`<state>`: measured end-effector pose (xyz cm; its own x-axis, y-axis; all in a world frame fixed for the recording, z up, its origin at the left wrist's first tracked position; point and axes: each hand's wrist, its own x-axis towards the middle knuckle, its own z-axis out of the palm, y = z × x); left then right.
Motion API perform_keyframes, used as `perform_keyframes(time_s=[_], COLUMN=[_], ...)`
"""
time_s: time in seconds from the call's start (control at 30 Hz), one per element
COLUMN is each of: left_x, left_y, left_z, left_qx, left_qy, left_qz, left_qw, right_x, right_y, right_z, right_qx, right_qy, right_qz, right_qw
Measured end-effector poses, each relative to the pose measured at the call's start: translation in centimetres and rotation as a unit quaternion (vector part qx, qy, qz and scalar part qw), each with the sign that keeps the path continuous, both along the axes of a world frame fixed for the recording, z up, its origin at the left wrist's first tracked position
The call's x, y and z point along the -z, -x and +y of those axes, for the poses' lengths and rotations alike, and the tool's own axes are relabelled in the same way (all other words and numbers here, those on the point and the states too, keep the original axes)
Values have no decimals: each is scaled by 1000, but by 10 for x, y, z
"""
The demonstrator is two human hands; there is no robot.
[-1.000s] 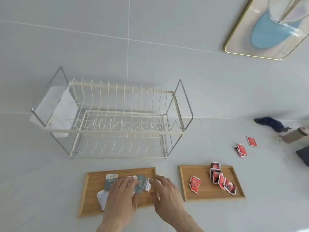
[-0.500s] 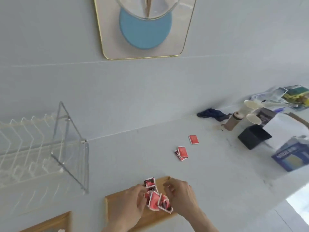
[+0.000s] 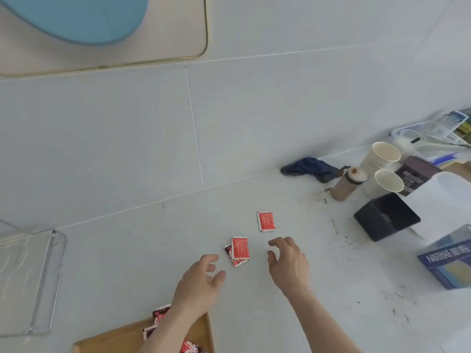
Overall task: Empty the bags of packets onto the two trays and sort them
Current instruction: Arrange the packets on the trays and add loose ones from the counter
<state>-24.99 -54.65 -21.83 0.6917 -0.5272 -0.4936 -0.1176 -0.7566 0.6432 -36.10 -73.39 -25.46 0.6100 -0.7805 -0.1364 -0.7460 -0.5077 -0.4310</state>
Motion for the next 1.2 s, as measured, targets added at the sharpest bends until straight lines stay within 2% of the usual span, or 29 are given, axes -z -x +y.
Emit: perform_keyframes(time_s=[0.13,0.27,0.4,0.5,0.6,0.7,0.77,0.83,0.9,0.97,1.1,1.2], left_x=[12,29,43,50,49,45,47,47,40,30,7,-6], left_y=[-18,-22,-16,-8,-1,4,4,4,4,4,2,4], left_z=[-30,-62,-86,-87,-81,-70,-59,-45,-30,-13,31,69], left_qx=[3,47,128,142,136,96,42,-24,-71,-98,-146,-171], left_qy=[-32,-48,-115,-140,-148,-152,-127,-74,-27,8,45,46], left_qz=[-14,-62,-162,-227,-246,-212,-157,-85,-21,23,21,8], left_qw=[999,996,972,953,948,960,979,993,997,995,988,984], right_x=[11,32,46,51,54,57,50,36,22,12,1,-6], right_y=[-38,-52,-45,-37,-26,-13,-9,-7,-7,-6,2,6], right_z=[-27,-42,-41,-34,-24,-13,-4,7,17,33,77,107], right_qx=[-59,-106,-102,-99,-103,-112,-58,36,141,213,233,170], right_qy=[54,78,109,122,137,160,101,-31,-202,-312,-412,-447], right_qz=[25,53,24,-3,-21,-43,-79,-134,-198,-228,-229,-211], right_qw=[996,990,989,988,985,980,990,990,949,897,850,852])
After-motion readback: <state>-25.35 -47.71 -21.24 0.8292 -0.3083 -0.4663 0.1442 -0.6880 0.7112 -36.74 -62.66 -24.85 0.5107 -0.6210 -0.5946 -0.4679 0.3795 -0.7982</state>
